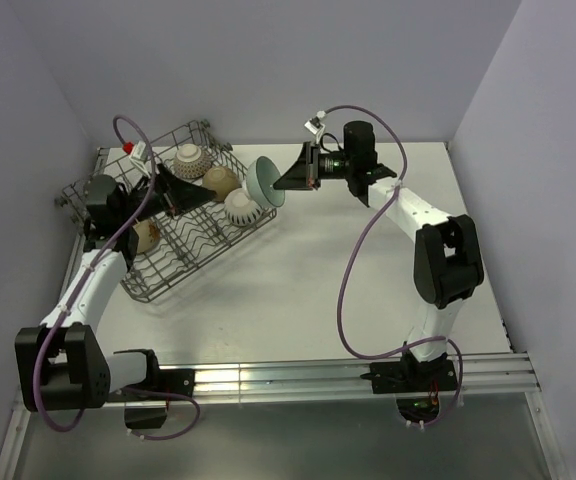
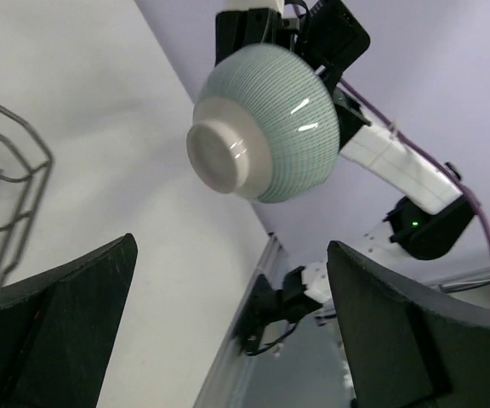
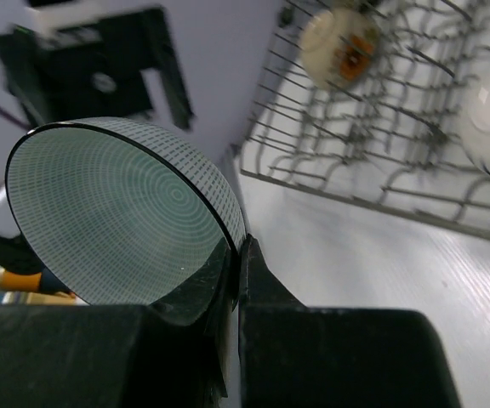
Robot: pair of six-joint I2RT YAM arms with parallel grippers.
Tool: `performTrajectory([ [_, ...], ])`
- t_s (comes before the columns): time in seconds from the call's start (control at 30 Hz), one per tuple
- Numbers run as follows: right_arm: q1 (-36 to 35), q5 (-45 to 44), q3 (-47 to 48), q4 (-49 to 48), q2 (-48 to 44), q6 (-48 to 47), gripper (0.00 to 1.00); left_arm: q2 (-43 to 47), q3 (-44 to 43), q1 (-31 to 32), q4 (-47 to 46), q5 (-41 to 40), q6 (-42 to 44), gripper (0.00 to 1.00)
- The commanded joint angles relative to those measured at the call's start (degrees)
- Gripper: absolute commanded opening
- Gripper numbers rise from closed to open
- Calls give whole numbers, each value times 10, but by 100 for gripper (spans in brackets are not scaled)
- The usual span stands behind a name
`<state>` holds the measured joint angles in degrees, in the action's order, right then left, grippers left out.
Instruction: Load the bowls into the dish rack
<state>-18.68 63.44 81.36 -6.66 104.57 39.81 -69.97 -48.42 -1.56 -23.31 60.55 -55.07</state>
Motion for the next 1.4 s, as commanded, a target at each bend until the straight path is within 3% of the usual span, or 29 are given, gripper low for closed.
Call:
performTrajectory([
  [0.0, 7, 64, -8, -232, -30, 175, 0, 11, 32, 40, -195, -20, -155, 100],
  [0.2, 4, 60, -71, -446, -26, 366, 0, 18, 78, 79, -290, -65, -228, 99],
  [0.4, -21, 59, -94, -454, -38, 371, 0, 16, 92, 98, -331, -121, -254, 100],
  [0.8, -53, 53, -100, -479, -38, 394, 0, -20, 89, 138, -341, -121, -287, 96],
  [1.17, -59, 56, -102, -477, -28, 400, 0, -19, 97, 143, -395, -125, -311, 78],
  [1.37, -60, 60, -103, -485, -24, 407, 0, -31, 98, 144, -427, -127, -328, 60],
])
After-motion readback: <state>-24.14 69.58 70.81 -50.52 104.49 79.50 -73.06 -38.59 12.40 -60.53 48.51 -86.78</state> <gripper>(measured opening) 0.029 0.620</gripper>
